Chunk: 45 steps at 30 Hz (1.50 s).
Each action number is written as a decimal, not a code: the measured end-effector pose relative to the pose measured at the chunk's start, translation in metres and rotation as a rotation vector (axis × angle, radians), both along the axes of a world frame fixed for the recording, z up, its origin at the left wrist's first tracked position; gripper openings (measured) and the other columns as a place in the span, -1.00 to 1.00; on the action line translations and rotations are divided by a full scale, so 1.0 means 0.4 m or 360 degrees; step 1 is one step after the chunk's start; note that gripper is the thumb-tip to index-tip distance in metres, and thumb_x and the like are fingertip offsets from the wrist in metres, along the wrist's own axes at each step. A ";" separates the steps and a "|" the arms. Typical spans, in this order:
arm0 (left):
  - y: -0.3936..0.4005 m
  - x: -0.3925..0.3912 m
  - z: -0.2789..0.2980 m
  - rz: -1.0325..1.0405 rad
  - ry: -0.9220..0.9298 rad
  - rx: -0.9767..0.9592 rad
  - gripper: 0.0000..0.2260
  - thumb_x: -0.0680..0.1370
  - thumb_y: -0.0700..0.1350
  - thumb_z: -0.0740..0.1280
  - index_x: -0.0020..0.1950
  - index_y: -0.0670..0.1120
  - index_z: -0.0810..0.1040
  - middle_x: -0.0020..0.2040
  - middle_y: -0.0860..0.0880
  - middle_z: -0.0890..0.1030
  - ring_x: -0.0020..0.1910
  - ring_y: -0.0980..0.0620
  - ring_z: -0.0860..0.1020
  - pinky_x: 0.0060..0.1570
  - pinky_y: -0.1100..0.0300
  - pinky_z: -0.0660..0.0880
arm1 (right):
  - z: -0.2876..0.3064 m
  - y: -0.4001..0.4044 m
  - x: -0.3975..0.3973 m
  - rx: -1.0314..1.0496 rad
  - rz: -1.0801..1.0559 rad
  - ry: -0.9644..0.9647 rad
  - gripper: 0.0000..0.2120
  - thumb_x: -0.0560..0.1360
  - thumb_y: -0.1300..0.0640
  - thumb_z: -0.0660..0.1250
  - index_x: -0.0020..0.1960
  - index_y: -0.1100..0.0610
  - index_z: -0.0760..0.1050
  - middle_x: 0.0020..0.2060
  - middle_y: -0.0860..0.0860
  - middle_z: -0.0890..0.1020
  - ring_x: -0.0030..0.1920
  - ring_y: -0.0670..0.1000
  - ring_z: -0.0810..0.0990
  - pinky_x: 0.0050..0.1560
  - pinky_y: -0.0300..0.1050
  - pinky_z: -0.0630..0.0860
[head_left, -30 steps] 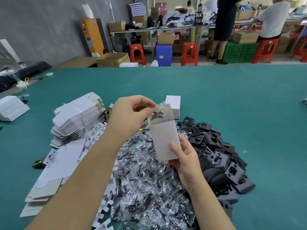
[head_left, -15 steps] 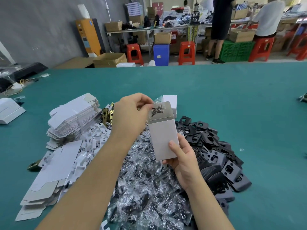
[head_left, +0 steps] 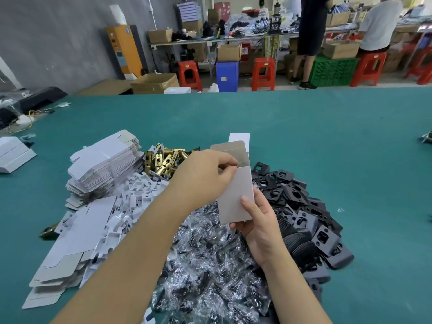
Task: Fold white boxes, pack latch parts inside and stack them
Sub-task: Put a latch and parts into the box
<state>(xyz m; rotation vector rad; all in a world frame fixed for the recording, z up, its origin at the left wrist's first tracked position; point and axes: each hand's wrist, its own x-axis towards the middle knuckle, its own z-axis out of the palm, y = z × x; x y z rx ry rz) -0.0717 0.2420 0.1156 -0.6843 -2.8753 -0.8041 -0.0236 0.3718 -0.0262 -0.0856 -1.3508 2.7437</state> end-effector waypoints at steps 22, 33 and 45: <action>0.014 0.006 0.012 -0.0121 0.0057 -0.0193 -0.85 0.62 0.07 0.34 0.00 0.09 0.70 -0.16 0.15 0.64 -0.10 0.08 0.59 -0.04 0.04 0.58 | 0.015 -0.005 0.016 0.0198 -0.0003 0.0030 -0.65 0.45 0.04 0.49 0.24 -0.11 0.63 0.05 0.07 0.69 -0.03 0.08 0.68 -0.33 -0.13 0.58; 0.004 0.017 0.007 -0.0026 -0.0078 -0.0007 -0.94 0.58 0.00 0.43 -0.07 0.11 0.68 -0.14 0.17 0.67 -0.08 0.11 0.59 -0.01 0.05 0.58 | 0.006 -0.008 0.012 0.0240 -0.0034 0.0055 -0.57 0.40 -0.05 0.53 0.26 -0.12 0.62 0.06 0.05 0.69 0.00 0.13 0.68 -0.31 -0.09 0.61; -0.012 0.002 0.012 -0.0168 0.0029 0.0124 -0.82 0.62 -0.07 0.32 0.08 0.08 0.71 -0.09 0.22 0.67 -0.13 0.24 0.59 -0.12 0.22 0.55 | 0.005 -0.006 0.010 0.0166 -0.0055 0.0014 -0.65 0.46 0.08 0.47 0.24 -0.08 0.63 0.06 0.07 0.70 -0.07 0.08 0.70 -0.36 -0.12 0.60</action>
